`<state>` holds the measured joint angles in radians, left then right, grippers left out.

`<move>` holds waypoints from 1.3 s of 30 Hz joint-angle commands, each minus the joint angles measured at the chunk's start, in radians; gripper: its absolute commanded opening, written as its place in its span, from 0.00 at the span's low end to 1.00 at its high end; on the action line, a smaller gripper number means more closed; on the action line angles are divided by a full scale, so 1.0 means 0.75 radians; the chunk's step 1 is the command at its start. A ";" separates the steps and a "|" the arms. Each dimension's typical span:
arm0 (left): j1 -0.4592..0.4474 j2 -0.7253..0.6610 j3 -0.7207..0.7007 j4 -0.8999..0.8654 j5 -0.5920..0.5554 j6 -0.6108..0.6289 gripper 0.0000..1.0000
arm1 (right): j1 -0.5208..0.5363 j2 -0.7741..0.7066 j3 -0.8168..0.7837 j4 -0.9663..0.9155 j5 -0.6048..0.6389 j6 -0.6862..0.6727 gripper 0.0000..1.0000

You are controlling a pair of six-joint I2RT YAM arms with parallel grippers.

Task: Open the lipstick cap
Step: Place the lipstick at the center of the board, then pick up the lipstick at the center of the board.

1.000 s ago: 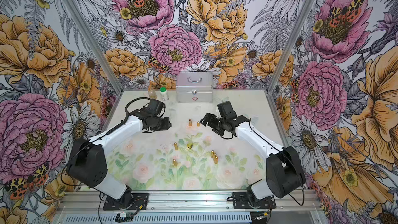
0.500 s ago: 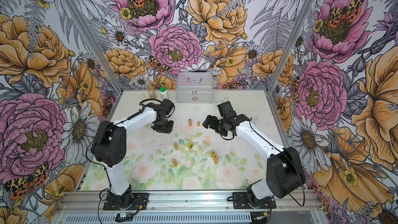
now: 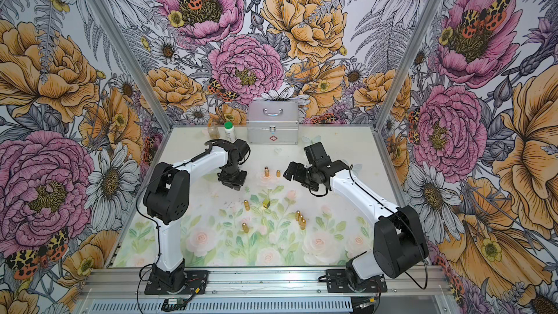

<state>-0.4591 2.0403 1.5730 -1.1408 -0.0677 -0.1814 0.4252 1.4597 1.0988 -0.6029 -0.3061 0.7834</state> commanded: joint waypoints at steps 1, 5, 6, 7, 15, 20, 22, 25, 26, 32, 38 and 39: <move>-0.016 0.020 0.052 -0.035 -0.035 0.021 0.30 | 0.012 0.003 0.038 -0.014 0.023 -0.024 0.94; -0.017 0.011 0.085 -0.037 -0.032 0.020 0.44 | 0.027 0.007 0.059 -0.037 0.043 -0.039 0.94; -0.018 0.002 0.089 -0.037 -0.032 0.019 0.47 | 0.033 0.012 0.070 -0.049 0.049 -0.046 0.94; -0.018 -0.007 0.091 -0.036 -0.028 0.019 0.48 | 0.037 0.016 0.080 -0.059 0.055 -0.053 0.94; -0.057 -0.278 0.004 0.018 0.002 -0.018 0.57 | 0.159 0.076 0.240 -0.213 0.195 -0.133 0.94; -0.073 -0.626 -0.221 0.174 -0.027 -0.123 0.60 | 0.326 0.163 0.380 -0.322 0.315 -0.161 0.92; -0.083 -0.750 -0.323 0.242 -0.040 -0.162 0.61 | 0.398 0.199 0.430 -0.337 0.353 -0.158 0.90; -0.099 -0.915 -0.482 0.309 -0.080 -0.236 0.61 | 0.483 0.279 0.502 -0.349 0.394 -0.135 0.87; -0.100 -0.966 -0.537 0.330 -0.083 -0.263 0.62 | 0.542 0.313 0.528 -0.355 0.408 -0.124 0.86; -0.042 -1.299 -0.885 0.518 -0.041 -0.439 0.68 | 0.688 0.483 0.634 -0.369 0.484 -0.033 0.75; 0.025 -1.473 -1.057 0.588 -0.020 -0.516 0.69 | 0.760 0.646 0.748 -0.370 0.522 0.027 0.66; 0.027 -1.487 -1.071 0.595 -0.022 -0.520 0.69 | 0.761 0.667 0.754 -0.370 0.532 0.038 0.65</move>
<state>-0.4473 0.9569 0.7933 -0.7761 -0.0975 -0.5232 0.9913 1.9289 1.6218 -0.8730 0.0391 0.7692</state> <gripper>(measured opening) 0.685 0.656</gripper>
